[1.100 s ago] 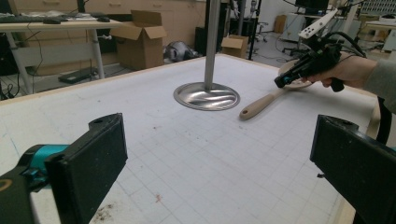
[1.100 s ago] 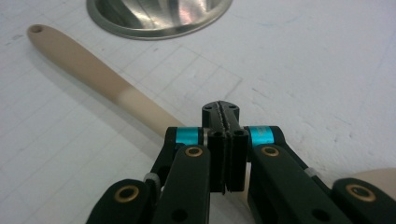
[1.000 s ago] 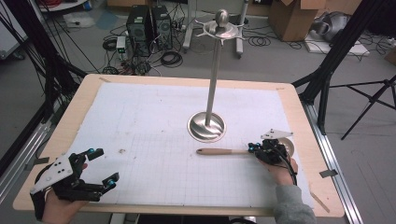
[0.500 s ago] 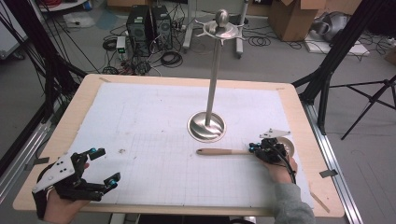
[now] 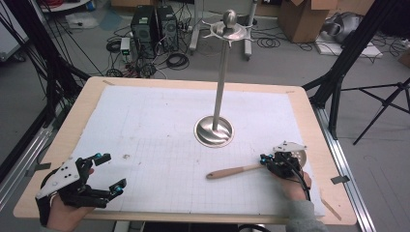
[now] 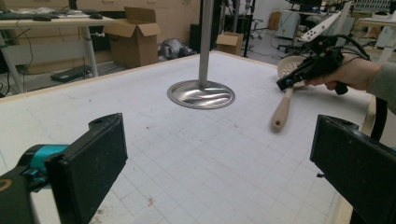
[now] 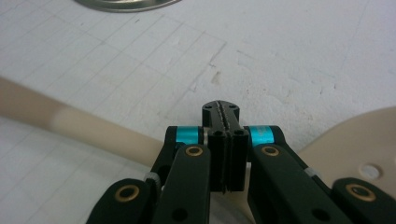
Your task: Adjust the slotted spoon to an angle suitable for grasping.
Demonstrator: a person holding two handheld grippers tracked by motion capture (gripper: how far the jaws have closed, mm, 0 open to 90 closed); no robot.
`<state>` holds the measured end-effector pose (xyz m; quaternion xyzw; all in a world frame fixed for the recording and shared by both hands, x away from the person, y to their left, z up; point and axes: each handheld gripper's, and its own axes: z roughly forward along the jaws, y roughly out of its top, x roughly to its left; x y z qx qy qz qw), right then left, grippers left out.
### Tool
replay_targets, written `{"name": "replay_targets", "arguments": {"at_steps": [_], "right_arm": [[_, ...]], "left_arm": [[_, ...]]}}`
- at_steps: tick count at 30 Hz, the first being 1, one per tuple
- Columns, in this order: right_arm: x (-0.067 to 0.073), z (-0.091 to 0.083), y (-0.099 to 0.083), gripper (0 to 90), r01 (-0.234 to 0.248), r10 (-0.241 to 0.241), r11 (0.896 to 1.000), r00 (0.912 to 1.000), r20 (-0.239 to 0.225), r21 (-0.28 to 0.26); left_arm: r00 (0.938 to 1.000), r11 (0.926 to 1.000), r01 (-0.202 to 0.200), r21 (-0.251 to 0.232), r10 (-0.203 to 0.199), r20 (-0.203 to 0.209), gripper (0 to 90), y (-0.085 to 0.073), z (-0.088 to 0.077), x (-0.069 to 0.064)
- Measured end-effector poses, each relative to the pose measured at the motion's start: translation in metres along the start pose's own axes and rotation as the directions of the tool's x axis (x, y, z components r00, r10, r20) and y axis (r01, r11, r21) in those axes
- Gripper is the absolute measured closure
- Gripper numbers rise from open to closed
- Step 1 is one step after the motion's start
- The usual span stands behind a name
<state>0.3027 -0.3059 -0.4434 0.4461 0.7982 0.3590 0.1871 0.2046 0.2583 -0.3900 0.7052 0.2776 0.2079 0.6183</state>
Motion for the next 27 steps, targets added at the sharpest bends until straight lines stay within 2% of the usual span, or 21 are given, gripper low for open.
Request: {"name": "replay_targets", "arguments": {"at_steps": [6,8,10,13,17,21,24,27], "right_arm": [[0.002,-0.006,-0.009,90.0,0.002,-0.002,1.000,1.0000,-0.007,-0.026],[0.001,-0.006,-0.008,90.0,0.007,-0.007,1.000,0.9999,-0.011,-0.016],[0.001,-0.004,-0.003,90.0,0.045,-0.045,0.999,0.9990,0.008,0.013],[-0.004,-0.001,0.001,90.0,0.035,-0.035,0.999,0.9991,0.023,0.024],[-0.011,0.000,0.001,90.0,-0.001,0.000,1.000,0.9999,0.014,0.024],[-0.011,-0.005,-0.005,90.0,-0.012,0.012,1.000,0.9995,0.030,0.014],[-0.010,-0.012,-0.014,90.0,-0.030,0.031,0.999,0.9988,0.037,-0.018],[-0.008,-0.017,-0.019,90.0,-0.031,0.032,0.999,0.9984,0.046,-0.017]], "left_arm": [[1.0000,1.0000,0.000,0.003,0.000,0.003,4.3,0.000,0.002,0.000],[1.0000,1.0000,0.001,0.004,-0.001,0.005,4.3,-0.001,0.003,0.000],[1.0000,1.0000,0.002,0.006,-0.002,0.007,4.3,-0.001,0.005,0.000],[0.9999,1.0000,0.000,0.005,0.000,0.010,4.3,0.000,0.006,0.000],[0.9998,1.0000,-0.002,0.008,0.002,0.019,4.2,0.000,0.010,0.000],[0.9996,1.0000,-0.002,0.006,0.002,0.027,4.3,0.001,0.011,-0.001],[0.9997,1.0000,-0.001,0.005,0.001,0.026,4.3,0.001,0.011,0.000],[0.9997,1.0000,0.000,0.008,0.000,0.024,4.3,0.000,0.012,0.000]]}}
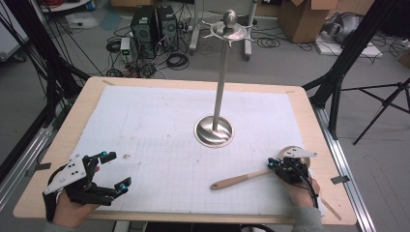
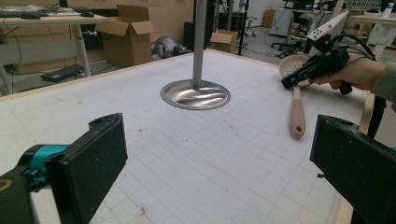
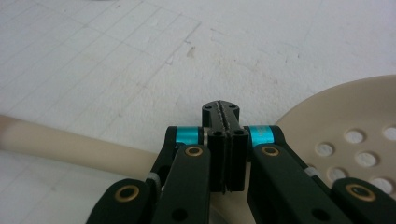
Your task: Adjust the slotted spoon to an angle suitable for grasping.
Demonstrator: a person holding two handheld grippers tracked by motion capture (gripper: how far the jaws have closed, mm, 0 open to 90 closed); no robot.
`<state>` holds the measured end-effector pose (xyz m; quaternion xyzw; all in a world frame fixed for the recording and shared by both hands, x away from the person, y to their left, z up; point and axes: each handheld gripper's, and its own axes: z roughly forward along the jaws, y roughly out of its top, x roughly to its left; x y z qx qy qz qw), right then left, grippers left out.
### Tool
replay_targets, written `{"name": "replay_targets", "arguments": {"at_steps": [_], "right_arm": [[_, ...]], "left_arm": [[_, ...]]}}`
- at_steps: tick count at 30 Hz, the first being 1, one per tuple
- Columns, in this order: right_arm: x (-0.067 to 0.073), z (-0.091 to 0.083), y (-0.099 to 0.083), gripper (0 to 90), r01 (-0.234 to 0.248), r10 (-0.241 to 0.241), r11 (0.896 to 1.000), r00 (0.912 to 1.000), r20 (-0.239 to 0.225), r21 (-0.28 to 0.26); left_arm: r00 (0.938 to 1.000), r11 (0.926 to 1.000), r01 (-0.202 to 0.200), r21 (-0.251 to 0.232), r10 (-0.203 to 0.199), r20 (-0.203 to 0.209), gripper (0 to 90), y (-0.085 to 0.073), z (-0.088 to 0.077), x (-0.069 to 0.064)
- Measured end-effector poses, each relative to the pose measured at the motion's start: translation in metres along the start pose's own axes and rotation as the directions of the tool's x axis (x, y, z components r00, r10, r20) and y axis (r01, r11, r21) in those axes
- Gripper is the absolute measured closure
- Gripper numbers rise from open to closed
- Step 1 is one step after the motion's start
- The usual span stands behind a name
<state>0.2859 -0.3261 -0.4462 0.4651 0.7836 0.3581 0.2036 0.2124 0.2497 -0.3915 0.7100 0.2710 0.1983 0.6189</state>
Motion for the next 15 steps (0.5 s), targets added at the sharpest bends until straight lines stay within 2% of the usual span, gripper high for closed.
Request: {"name": "replay_targets", "arguments": {"at_steps": [5,15], "right_arm": [[0.003,-0.010,-0.007,90.0,0.000,0.000,1.000,0.9999,0.012,0.014],[0.004,-0.037,-0.031,90.0,-0.001,0.001,1.000,1.0000,0.004,0.004]], "left_arm": [[1.0000,1.0000,-0.005,0.000,0.005,0.002,4.2,0.001,0.000,-0.001],[1.0000,1.0000,-0.004,0.002,0.004,0.007,4.2,0.001,0.003,-0.002]]}}
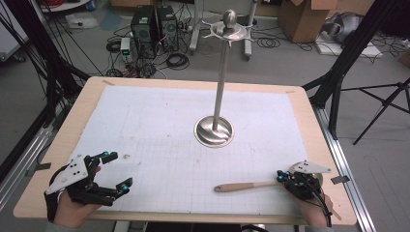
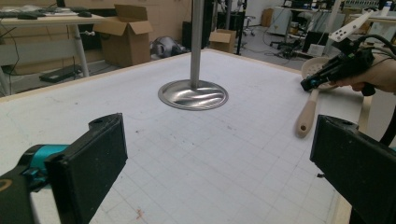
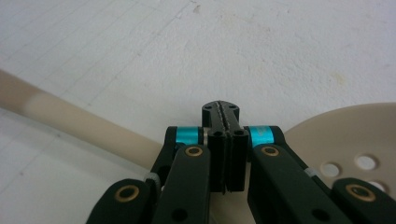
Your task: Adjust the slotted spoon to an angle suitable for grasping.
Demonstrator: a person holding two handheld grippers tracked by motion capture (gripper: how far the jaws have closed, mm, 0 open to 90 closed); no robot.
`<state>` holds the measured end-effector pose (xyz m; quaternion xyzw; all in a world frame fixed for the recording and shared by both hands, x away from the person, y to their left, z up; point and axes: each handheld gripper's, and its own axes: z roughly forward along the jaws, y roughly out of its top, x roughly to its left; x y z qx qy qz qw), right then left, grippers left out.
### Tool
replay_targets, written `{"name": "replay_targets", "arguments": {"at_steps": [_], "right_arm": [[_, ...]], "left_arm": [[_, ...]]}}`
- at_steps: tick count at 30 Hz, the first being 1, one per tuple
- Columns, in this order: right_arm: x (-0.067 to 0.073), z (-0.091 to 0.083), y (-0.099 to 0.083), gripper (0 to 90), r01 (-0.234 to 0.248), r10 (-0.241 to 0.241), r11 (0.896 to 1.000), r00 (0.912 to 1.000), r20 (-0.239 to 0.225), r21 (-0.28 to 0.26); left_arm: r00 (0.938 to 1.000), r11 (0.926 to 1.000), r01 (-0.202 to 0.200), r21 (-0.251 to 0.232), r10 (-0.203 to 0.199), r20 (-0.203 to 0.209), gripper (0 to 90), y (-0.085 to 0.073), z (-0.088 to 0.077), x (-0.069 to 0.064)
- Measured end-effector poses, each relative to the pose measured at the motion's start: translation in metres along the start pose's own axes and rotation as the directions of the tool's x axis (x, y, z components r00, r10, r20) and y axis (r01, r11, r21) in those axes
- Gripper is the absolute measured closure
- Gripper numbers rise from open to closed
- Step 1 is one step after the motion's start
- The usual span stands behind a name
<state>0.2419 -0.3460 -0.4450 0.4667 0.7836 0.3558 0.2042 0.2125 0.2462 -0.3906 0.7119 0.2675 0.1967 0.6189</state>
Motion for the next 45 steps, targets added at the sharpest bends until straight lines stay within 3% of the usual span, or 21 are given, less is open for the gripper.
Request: {"name": "replay_targets", "arguments": {"at_steps": [3,6,11,16,20,24,28,36,41,45], "right_arm": [[0.000,0.000,0.001,90.0,0.005,-0.005,1.000,1.0000,-0.006,0.007],[0.002,-0.003,0.005,90.0,-0.003,0.002,0.999,0.9995,-0.032,-0.033],[0.021,-0.012,0.013,90.0,0.057,-0.068,0.994,0.9900,-0.124,-0.088],[0.047,-0.015,0.012,90.0,0.122,-0.145,0.986,0.9639,-0.223,-0.115],[0.066,-0.012,0.010,90.0,0.177,-0.208,0.976,0.9355,-0.286,-0.128],[0.081,-0.006,0.011,90.0,0.221,-0.250,0.967,0.9117,-0.326,-0.125],[0.088,0.001,0.013,90.0,0.242,-0.269,0.963,0.8954,-0.355,-0.120],[0.099,0.015,0.015,90.0,0.267,-0.290,0.957,0.8745,-0.389,-0.112],[0.104,0.027,0.017,90.0,0.292,-0.306,0.952,0.8717,-0.383,-0.096],[0.106,0.034,0.024,90.0,0.289,-0.303,0.953,0.8783,-0.370,-0.094]], "left_arm": [[1.0000,1.0000,-0.002,0.001,0.002,0.003,4.3,0.000,0.002,0.000],[1.0000,1.0000,-0.003,-0.001,0.003,0.006,4.3,0.001,0.003,-0.001],[1.0000,1.0000,-0.005,-0.004,0.005,0.006,4.3,0.002,0.003,0.000],[1.0000,1.0000,-0.006,-0.004,0.006,0.006,4.2,0.002,0.002,-0.001],[1.0000,1.0000,-0.004,-0.007,0.004,0.006,4.3,0.002,0.002,-0.001],[1.0000,1.0000,-0.006,-0.002,0.006,0.004,4.3,0.001,0.002,-0.001],[1.0000,1.0000,-0.004,-0.004,0.004,0.000,4.2,0.001,0.000,0.000],[1.0000,1.0000,0.000,-0.003,0.000,-0.008,4.3,0.000,-0.004,0.000],[0.9999,1.0000,-0.002,-0.009,0.001,-0.017,4.3,0.000,-0.007,0.001],[0.9998,1.0000,-0.003,-0.003,0.003,-0.019,4.3,0.000,-0.008,0.001]]}}
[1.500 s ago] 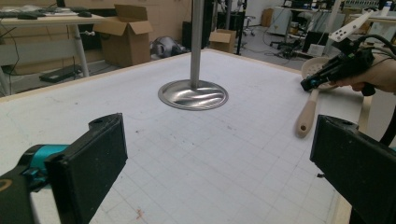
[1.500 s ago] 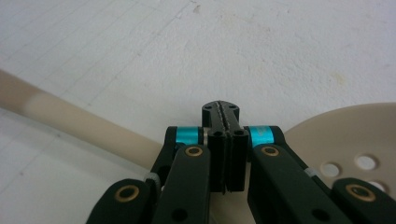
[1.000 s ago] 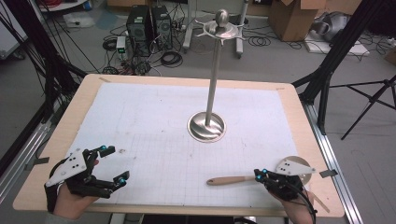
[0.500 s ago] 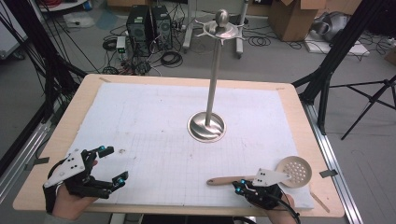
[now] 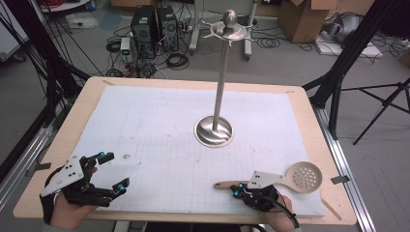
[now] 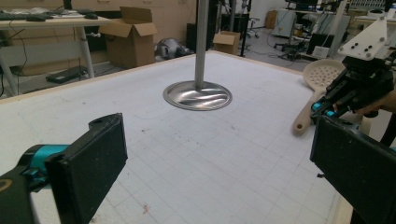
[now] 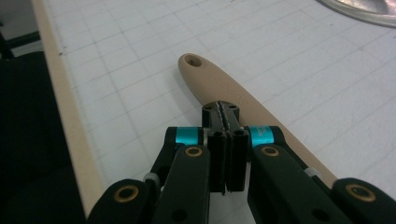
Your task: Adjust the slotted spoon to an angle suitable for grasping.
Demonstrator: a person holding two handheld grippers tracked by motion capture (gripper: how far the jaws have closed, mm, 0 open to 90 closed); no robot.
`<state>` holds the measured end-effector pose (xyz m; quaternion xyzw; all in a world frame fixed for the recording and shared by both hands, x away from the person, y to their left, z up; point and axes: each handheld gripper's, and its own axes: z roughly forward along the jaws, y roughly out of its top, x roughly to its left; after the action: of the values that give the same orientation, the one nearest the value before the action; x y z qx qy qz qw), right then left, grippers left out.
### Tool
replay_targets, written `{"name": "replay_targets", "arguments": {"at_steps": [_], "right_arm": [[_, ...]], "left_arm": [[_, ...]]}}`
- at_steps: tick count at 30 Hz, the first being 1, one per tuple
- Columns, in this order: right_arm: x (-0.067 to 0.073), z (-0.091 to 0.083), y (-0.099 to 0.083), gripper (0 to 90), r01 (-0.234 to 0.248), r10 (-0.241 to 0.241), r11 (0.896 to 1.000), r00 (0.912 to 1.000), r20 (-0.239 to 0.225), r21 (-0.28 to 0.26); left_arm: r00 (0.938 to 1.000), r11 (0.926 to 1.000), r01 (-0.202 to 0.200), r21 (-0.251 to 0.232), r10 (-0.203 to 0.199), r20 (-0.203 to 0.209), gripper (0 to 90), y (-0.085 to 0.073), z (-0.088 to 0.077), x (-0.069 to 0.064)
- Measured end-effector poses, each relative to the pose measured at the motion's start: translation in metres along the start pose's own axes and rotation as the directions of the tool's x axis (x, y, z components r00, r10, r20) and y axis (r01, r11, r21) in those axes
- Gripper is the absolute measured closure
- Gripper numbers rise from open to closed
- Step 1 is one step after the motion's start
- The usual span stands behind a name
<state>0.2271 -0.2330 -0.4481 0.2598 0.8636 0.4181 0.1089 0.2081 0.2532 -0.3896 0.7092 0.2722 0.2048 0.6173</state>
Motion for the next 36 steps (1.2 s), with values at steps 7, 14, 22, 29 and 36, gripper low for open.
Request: {"name": "replay_targets", "arguments": {"at_steps": [7,14,22,29,36], "right_arm": [[-0.009,0.012,0.011,90.0,-0.011,0.011,1.000,0.9999,0.013,0.003],[-0.020,0.025,0.023,90.0,-0.025,0.024,1.000,0.9988,0.041,0.012],[-0.034,0.033,0.030,90.0,-0.053,0.053,0.999,0.9962,0.070,0.000],[-0.046,0.038,0.034,90.0,-0.071,0.071,0.997,0.9933,0.092,-0.002],[-0.056,0.043,0.037,90.0,-0.092,0.092,0.996,0.9880,0.123,-0.008]], "left_arm": [[1.0000,1.0000,0.001,-0.001,-0.002,-0.006,4.3,-0.001,-0.002,0.000],[0.9999,1.0000,0.004,-0.002,-0.004,-0.013,4.3,-0.002,-0.005,0.000],[0.9999,1.0000,0.005,0.001,-0.005,-0.016,4.3,-0.002,-0.006,0.000],[0.9999,1.0000,0.004,0.001,-0.004,-0.014,4.3,-0.002,-0.006,0.000],[0.9999,1.0000,0.003,0.004,-0.003,-0.011,4.3,-0.003,-0.005,0.000]]}}
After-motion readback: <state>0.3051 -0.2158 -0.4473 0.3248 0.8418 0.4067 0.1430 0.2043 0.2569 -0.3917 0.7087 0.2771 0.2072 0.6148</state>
